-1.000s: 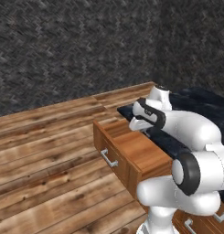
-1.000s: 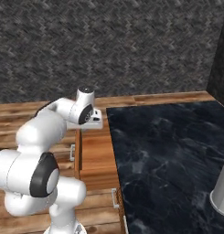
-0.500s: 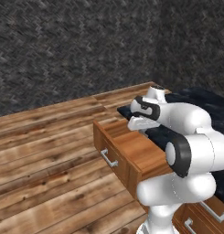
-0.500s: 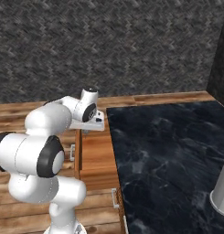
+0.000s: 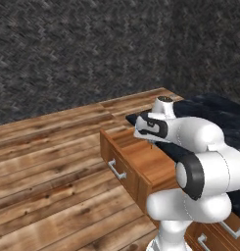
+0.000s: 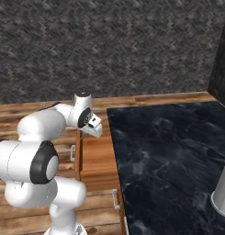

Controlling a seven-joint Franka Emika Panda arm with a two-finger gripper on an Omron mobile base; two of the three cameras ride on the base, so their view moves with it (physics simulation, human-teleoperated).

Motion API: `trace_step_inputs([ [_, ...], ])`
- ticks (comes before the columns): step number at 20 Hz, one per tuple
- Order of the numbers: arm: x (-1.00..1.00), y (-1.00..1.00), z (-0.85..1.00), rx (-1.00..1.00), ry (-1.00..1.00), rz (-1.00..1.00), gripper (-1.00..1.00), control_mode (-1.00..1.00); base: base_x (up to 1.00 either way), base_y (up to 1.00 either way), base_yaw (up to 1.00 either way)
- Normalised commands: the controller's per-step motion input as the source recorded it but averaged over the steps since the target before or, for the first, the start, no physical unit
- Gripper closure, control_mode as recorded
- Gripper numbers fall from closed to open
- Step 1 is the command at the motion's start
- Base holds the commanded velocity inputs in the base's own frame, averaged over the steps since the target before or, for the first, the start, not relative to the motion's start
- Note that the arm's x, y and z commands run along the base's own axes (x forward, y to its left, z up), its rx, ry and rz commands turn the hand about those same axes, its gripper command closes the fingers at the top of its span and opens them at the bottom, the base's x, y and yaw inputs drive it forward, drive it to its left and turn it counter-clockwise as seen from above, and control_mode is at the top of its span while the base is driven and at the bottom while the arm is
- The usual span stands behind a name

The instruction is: Organize the utensils by type. Pick up the wooden spoons from the counter and place them in the open cabinet. Then pick up the metallic utensils from the counter and place them in the open drawer.

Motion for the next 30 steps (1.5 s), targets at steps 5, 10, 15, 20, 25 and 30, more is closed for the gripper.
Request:
trace_step_inputs([
  [5, 0.13, 0.22, -0.14, 0.02, 0.06, -0.82, 1.00, -1.00, 0.00, 0.00, 0.00],
  [10, 0.18, 0.00, -0.04, 0.07, 0.05, -0.61, 1.00, -1.00, 0.00, 0.00, 0.00],
  [15, 0.00, -0.13, -0.11, 0.13, 0.11, -0.37, 1.00, -1.00, 0.00, 0.00, 0.00],
  [20, 0.00, -0.05, -0.19, 0.22, 0.02, -0.18, 1.00, -1.00, 0.00, 0.00, 0.00],
  [25, 0.00, 0.01, -0.30, 0.16, 0.00, -0.10, 1.00, -1.00, 0.00, 0.00, 0.00],
  [30, 0.13, 0.01, -0.34, 0.04, 0.00, -0.06, 1.00, -1.00, 0.00, 0.00, 0.00],
])
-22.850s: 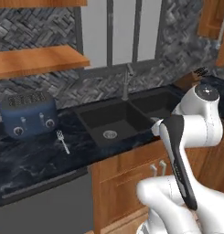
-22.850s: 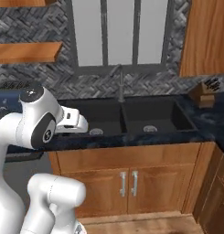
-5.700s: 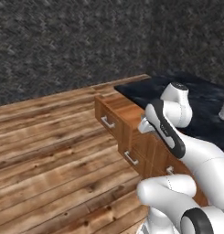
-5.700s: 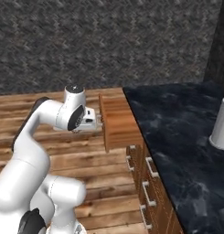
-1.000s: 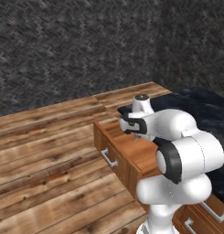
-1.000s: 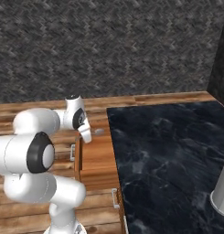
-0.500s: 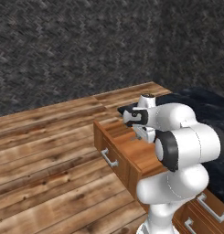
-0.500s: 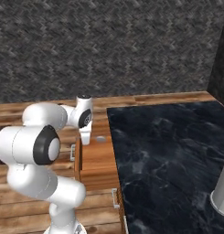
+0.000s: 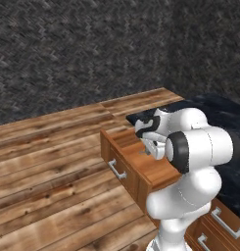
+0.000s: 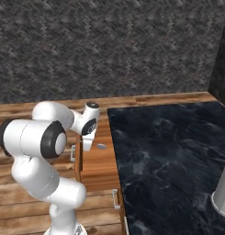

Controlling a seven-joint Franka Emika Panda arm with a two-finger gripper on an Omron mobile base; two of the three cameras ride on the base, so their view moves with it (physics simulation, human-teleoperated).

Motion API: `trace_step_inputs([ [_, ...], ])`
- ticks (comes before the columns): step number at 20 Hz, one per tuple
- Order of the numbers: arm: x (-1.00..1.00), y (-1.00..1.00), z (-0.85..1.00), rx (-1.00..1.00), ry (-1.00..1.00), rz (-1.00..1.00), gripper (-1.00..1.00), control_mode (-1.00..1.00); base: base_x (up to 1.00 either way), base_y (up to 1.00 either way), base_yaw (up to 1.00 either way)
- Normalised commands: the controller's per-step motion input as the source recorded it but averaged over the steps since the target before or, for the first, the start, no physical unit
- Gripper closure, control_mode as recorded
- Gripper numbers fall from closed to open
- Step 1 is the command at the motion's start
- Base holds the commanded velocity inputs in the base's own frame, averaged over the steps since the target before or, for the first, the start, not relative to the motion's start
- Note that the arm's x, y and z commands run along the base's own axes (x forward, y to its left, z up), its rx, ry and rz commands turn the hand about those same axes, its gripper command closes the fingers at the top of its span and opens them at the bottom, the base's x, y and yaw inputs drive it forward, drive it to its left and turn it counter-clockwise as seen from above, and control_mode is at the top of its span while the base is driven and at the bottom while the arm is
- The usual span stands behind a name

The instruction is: Organize the utensils by type. Pick up the wooden spoons from the counter and place them in the open cabinet. Then pick up the metallic utensils from the counter and place them in the open drawer.

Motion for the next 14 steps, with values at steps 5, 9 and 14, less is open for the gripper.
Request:
trace_step_inputs([
  [5, 0.23, 0.04, -0.29, 0.00, 0.00, -0.04, 1.00, -1.00, 0.00, 0.00, 0.00],
  [9, 0.14, 0.08, -0.17, 0.00, 0.00, -0.05, 1.00, -1.00, 0.00, 0.00, 0.00],
  [14, 0.08, 0.04, -0.25, 0.00, 0.00, -0.02, 1.00, -1.00, 0.00, 0.00, 0.00],
])
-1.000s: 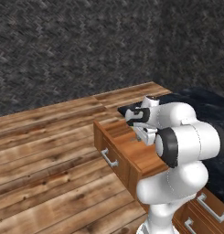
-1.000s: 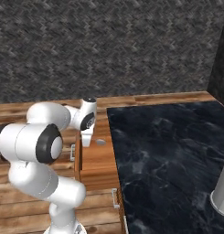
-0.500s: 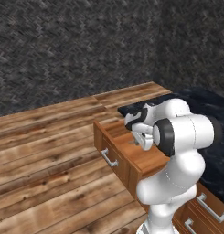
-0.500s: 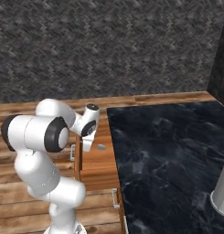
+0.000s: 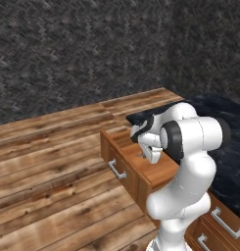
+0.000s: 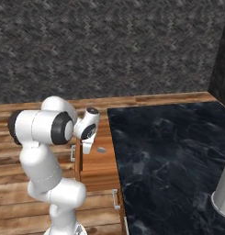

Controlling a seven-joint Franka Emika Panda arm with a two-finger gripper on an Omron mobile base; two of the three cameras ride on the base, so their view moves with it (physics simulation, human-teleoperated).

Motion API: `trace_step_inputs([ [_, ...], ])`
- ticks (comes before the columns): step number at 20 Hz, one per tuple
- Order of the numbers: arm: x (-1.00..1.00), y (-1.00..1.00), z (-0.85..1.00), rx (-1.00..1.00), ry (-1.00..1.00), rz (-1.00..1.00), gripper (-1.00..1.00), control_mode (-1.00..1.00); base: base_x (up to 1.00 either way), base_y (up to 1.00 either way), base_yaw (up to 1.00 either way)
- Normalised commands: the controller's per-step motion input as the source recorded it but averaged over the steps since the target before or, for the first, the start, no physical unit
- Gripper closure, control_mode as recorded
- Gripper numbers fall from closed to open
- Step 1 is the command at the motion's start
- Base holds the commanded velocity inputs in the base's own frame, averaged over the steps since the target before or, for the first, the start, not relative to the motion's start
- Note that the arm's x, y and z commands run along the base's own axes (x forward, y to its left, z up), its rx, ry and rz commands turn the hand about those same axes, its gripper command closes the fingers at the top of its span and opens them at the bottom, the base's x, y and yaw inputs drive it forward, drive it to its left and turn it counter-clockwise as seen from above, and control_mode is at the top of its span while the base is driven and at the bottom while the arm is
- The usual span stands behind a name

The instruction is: Organize the utensils by type. Pick up the wooden spoons from the counter and place them in the open cabinet. Then pick up the metallic utensils from the counter and place them in the open drawer.

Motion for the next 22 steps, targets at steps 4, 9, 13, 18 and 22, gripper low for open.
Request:
trace_step_inputs([
  [4, 0.17, 0.00, -0.15, 0.00, 0.00, 0.00, 1.00, -1.00, 0.00, 0.00, 0.00],
  [9, 0.11, 0.03, -0.17, 0.00, 0.00, 0.00, 1.00, -1.00, 0.00, 0.00, 0.00],
  [13, 0.07, 0.01, -0.23, 0.00, 0.00, 0.00, 1.00, -1.00, 0.00, 0.00, 0.00],
  [18, 0.18, 0.00, -0.21, 0.00, 0.00, 0.00, 1.00, -1.00, 0.00, 0.00, 0.00],
  [22, 0.15, 0.00, -0.19, 0.00, 0.00, 0.00, 1.00, -1.00, 0.00, 0.00, 0.00],
])
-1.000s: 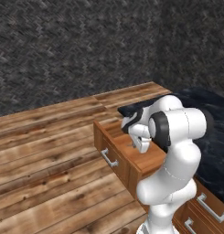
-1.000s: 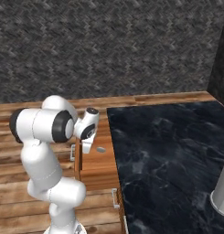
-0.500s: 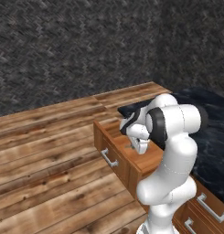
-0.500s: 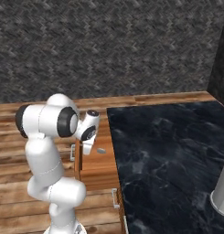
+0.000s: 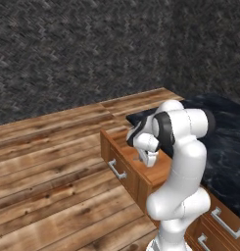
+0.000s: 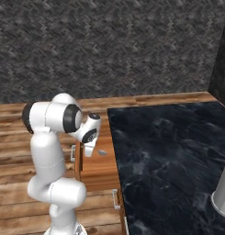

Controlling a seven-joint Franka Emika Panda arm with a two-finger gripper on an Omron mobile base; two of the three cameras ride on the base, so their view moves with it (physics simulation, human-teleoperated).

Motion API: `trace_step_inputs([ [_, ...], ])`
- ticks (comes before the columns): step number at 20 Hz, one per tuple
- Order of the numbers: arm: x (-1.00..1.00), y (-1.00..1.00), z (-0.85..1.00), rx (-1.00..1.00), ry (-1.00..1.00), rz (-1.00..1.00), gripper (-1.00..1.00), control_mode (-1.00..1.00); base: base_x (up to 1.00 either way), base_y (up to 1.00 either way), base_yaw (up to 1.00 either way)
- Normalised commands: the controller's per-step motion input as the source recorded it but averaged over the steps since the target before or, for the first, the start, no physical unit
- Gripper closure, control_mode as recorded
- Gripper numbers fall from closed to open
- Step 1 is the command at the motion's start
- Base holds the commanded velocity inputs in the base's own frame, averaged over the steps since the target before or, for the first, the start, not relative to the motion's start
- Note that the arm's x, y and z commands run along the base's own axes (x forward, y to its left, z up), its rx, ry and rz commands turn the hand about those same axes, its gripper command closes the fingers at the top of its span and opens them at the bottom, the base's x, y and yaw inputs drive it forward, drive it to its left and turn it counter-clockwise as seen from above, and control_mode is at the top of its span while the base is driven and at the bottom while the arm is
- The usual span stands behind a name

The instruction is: Organize the utensils by type. Pick up the wooden spoons from the counter and place them in the open cabinet. Then pick up the metallic utensils from the counter and place them in the open drawer.

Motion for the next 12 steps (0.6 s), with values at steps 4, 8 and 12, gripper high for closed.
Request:
trace_step_inputs([
  [4, 0.14, 0.00, -0.24, 0.00, 0.00, 0.00, 1.00, -1.00, 0.00, 0.00, 0.00],
  [8, 0.13, 0.00, -0.29, 0.00, -0.01, 0.00, 1.00, -1.00, 0.00, 0.00, 0.00],
  [12, 0.14, 0.00, -0.25, 0.00, -0.01, 0.00, 1.00, -1.00, 0.00, 0.00, 0.00],
])
